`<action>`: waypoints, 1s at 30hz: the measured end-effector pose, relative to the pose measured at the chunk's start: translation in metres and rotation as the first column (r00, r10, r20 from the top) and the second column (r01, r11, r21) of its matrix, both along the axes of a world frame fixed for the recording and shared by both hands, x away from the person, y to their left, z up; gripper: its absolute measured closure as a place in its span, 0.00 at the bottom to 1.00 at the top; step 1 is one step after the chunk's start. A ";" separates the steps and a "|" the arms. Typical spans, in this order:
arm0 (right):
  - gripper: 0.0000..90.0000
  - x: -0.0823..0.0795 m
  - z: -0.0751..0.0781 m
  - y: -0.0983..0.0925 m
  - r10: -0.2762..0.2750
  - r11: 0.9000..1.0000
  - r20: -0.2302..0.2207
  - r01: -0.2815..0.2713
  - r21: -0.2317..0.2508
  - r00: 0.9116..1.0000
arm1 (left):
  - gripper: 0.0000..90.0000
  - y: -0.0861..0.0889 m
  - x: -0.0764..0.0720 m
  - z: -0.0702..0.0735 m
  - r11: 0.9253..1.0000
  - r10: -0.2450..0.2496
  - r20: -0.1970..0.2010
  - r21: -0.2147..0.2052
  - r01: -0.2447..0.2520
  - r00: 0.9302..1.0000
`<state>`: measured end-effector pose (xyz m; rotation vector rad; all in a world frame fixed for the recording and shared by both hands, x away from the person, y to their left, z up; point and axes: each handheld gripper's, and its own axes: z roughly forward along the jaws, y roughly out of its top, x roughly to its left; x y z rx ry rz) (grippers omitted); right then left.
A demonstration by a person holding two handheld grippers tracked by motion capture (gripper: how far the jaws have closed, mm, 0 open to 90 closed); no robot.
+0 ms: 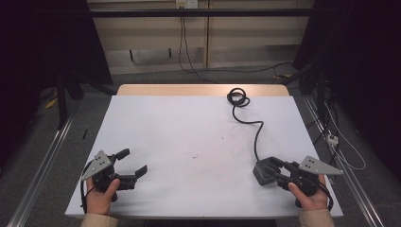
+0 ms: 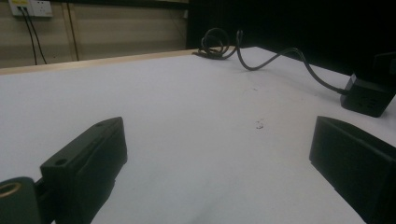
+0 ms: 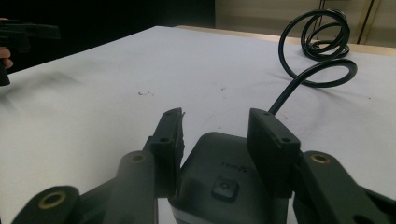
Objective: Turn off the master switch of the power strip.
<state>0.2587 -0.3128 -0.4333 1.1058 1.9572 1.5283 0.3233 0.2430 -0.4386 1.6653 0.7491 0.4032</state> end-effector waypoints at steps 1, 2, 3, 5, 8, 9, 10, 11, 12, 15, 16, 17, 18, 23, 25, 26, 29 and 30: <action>0.59 0.000 0.000 0.000 -0.002 1.000 0.001 0.002 0.003 1.000 | 0.04 0.000 0.000 0.000 1.000 0.002 -0.001 -0.001 -0.002 1.000; 0.56 0.000 0.000 0.000 -0.006 1.000 0.000 0.006 0.008 1.000 | 0.04 0.000 0.000 0.000 1.000 0.000 0.000 0.000 0.000 1.000; 0.55 0.001 0.000 0.000 -0.010 1.000 0.002 0.010 0.012 1.000 | 0.04 0.001 0.000 0.000 1.000 -0.003 0.001 0.004 0.003 1.000; 0.53 0.001 0.000 0.000 -0.014 1.000 0.005 0.014 0.017 1.000 | 0.04 0.001 0.000 0.000 1.000 0.003 -0.003 0.002 -0.003 1.000; 0.45 0.001 -0.001 0.001 -0.028 0.999 0.003 0.028 0.017 1.000 | 0.04 0.001 0.000 0.000 1.000 0.000 0.000 0.001 0.000 1.000; 0.43 0.002 -0.001 0.001 -0.031 0.999 0.004 0.031 0.017 1.000 | 0.04 0.001 0.000 0.000 1.000 -0.001 0.000 0.007 0.001 1.000; 0.42 0.002 -0.001 0.001 -0.035 0.999 0.004 0.035 0.020 0.999 | 0.04 0.000 0.000 0.000 1.000 -0.001 0.000 0.001 0.001 1.000; 0.40 0.002 -0.001 0.001 -0.040 0.999 0.006 0.040 0.019 0.999 | 0.04 0.000 0.000 0.000 1.000 0.000 -0.001 -0.001 0.000 1.000; 0.38 0.002 -0.001 0.001 -0.043 0.999 0.006 0.043 0.018 0.999 | 0.04 0.000 0.000 0.000 1.000 0.000 -0.002 -0.001 0.000 1.000; 0.32 0.002 -0.001 0.002 -0.055 0.998 0.004 0.055 0.020 0.998 | 0.04 0.001 0.000 0.000 1.000 -0.001 -0.002 0.005 0.001 1.000; 0.31 0.002 -0.001 0.002 -0.057 0.998 0.001 0.057 0.022 0.998 | 0.04 0.001 0.000 0.000 1.000 -0.002 -0.001 0.002 0.002 1.000; 0.29 0.002 -0.002 0.002 -0.061 0.998 0.003 0.061 0.019 0.998 | 0.04 0.001 0.000 0.000 1.000 -0.002 -0.001 0.003 0.002 1.000; 0.28 0.002 -0.002 0.003 -0.064 0.998 0.004 0.064 0.017 0.998 | 0.04 0.001 0.000 0.000 1.000 -0.001 -0.002 0.005 0.001 1.000; 0.20 0.002 -0.003 0.004 -0.076 0.997 0.008 0.076 0.017 0.997 | 0.04 0.001 0.000 0.000 1.000 -0.001 -0.002 0.006 0.001 1.000; 0.19 0.002 -0.004 0.004 -0.084 0.996 0.012 0.083 0.014 0.996 | 0.04 0.001 0.000 0.000 1.000 -0.003 0.000 0.005 0.003 1.000; 0.19 0.002 -0.004 0.004 -0.086 0.996 0.014 0.086 0.015 0.996 | 0.04 0.001 0.000 0.000 1.000 -0.004 0.000 0.004 0.004 1.000; 0.19 0.001 -0.004 0.004 -0.090 0.996 0.018 0.089 0.014 0.996 | 0.04 0.001 0.000 0.000 1.000 -0.002 -0.003 0.005 0.002 1.000; 0.18 0.001 -0.005 0.004 -0.091 0.996 0.021 0.091 0.014 0.996 | 0.04 0.001 0.000 0.000 1.000 -0.002 -0.003 0.004 0.002 1.000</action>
